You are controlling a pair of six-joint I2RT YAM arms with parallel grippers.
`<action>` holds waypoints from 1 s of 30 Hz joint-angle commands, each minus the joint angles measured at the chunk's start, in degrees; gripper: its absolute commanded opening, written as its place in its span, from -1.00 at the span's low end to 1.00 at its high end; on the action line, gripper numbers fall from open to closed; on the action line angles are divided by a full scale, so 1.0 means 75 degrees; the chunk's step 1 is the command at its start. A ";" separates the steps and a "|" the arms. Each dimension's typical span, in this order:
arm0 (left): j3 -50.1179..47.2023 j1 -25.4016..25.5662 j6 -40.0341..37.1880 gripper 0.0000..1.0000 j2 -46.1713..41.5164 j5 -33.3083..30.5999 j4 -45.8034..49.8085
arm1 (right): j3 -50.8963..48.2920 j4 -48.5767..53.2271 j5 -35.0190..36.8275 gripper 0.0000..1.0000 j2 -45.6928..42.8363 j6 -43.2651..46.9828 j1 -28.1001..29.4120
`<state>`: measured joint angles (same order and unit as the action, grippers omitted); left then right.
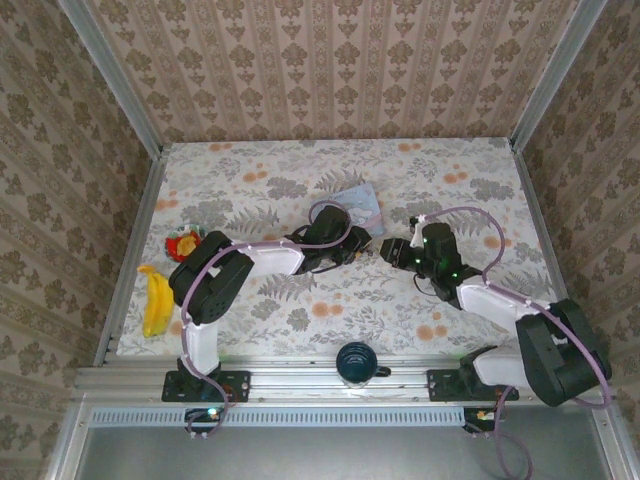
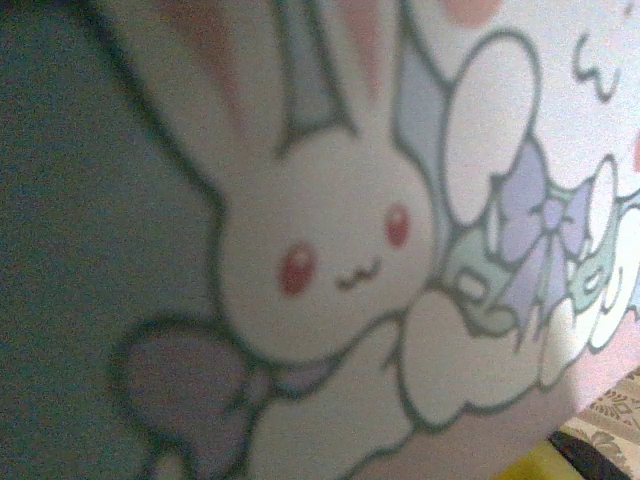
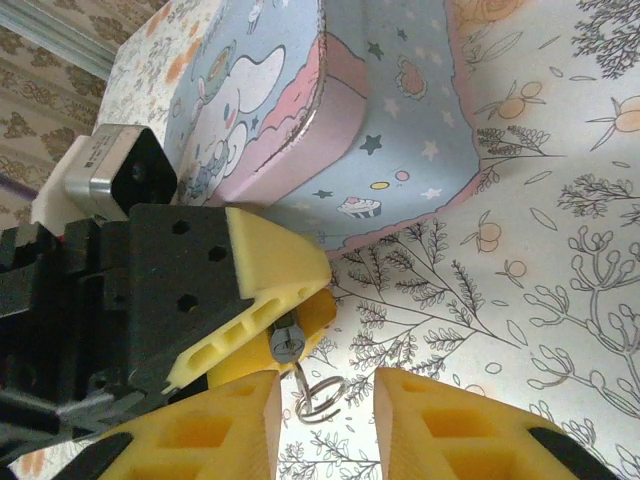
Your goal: Unlock the padlock with the key
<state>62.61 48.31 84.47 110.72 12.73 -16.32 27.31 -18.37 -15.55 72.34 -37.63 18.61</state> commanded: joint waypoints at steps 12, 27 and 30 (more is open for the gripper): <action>-0.0271 0.0096 0.0843 -1.00 0.0331 0.1009 0.0922 | -0.0321 -0.0371 -0.0273 -0.48 0.0193 -0.0501 0.0200; -0.0234 0.0143 0.0832 -1.00 0.0362 0.1068 0.0904 | 0.0231 -0.0778 -0.0382 -0.62 0.0926 -0.0503 0.0460; -0.0241 0.0144 0.0845 -1.00 0.0361 0.1078 0.0881 | 0.0356 -0.0809 -0.0388 -0.64 0.1279 -0.0503 0.0493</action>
<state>62.65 48.34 84.47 110.72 13.02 -16.32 28.34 -23.29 -17.78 80.14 -40.95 21.82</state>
